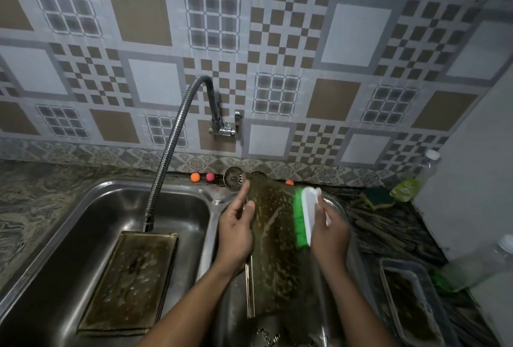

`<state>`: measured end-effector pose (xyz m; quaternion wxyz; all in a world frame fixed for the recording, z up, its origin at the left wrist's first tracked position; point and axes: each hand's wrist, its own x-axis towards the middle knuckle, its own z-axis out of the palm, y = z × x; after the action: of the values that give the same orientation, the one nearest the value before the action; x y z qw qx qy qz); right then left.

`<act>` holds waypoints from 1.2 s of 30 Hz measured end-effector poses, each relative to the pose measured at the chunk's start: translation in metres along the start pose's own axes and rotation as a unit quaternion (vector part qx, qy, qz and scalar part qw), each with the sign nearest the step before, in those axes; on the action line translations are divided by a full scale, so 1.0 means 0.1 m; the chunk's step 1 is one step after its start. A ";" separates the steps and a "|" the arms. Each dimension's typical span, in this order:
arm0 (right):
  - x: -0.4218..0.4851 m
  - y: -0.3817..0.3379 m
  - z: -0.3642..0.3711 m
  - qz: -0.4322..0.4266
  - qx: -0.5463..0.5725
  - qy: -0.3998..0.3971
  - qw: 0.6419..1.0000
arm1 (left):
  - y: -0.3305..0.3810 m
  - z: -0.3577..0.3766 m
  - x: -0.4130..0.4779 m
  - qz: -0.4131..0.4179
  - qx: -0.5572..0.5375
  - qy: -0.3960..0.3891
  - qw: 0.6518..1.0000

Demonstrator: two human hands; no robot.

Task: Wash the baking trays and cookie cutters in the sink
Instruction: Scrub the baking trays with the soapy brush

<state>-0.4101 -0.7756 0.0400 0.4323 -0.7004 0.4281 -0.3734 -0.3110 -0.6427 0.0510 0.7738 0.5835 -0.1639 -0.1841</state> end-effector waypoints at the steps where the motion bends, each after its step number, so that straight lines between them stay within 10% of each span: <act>1: 0.07 -0.14 0.07 -0.005 -0.003 -0.016 1.000 | -0.02 0.04 -0.04 -0.004 -0.004 -0.016 1.000; 15: -0.38 0.08 0.11 -0.029 -0.014 -0.087 0.996 | -0.14 -0.23 0.14 -0.006 -0.002 0.073 0.997; 25: -0.66 0.07 -0.11 -0.058 -0.064 -0.272 0.958 | -0.14 0.07 0.11 0.055 0.156 -0.052 0.985; 32: -0.75 0.24 -0.12 -0.067 -0.114 -0.032 0.991 | -0.01 0.28 0.02 0.035 0.082 -0.156 0.984; 36: -0.71 0.23 -0.20 -0.057 -0.067 -0.010 0.996 | -0.22 -0.13 0.08 0.106 0.297 -0.089 0.945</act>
<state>-0.4593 -0.7216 0.0147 0.3667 -0.7547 0.4070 -0.3610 -0.3001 -0.6413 0.0267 0.5628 0.7474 -0.3401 -0.0950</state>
